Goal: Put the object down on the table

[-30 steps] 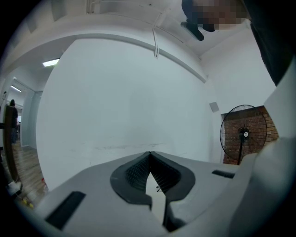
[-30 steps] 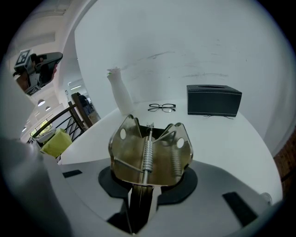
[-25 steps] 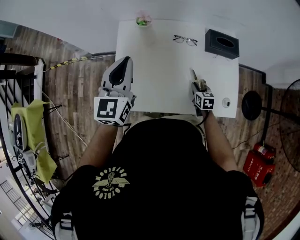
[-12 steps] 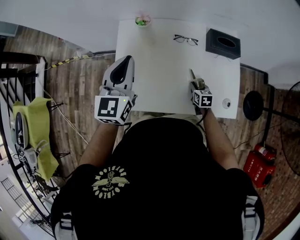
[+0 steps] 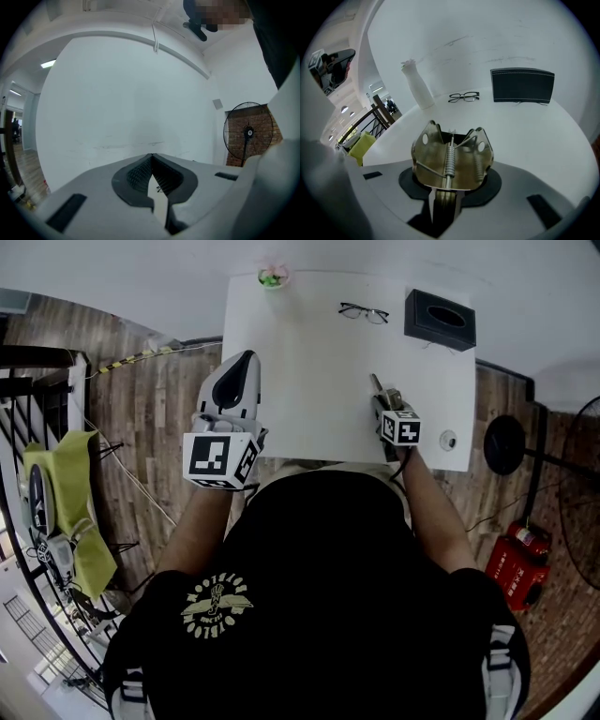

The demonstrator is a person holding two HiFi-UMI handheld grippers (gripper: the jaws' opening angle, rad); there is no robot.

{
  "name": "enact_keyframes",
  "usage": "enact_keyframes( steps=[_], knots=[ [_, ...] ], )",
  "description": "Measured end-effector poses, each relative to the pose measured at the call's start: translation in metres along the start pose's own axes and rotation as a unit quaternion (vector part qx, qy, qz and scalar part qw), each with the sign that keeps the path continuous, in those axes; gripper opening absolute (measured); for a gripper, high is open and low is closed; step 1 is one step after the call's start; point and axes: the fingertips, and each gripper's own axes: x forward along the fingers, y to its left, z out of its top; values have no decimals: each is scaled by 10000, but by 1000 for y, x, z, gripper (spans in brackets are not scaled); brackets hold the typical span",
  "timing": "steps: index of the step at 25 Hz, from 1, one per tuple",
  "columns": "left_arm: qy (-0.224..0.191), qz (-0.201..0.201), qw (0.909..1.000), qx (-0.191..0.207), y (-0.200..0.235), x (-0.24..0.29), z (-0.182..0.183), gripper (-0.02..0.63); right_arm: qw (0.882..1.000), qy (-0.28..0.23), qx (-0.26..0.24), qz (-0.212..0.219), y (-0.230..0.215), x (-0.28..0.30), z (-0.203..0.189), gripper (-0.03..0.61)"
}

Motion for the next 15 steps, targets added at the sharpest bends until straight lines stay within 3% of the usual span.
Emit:
enact_keyframes(
  steps=[7, 15],
  knots=[
    [-18, 62, 10000, -35, -5, -3, 2, 6, 9999, -27, -57, 154, 1, -4, 3, 213],
    [-53, 23, 10000, -79, -17, 1, 3, 6, 9987, -186, -420, 219, 2, -21, 19, 238]
  ],
)
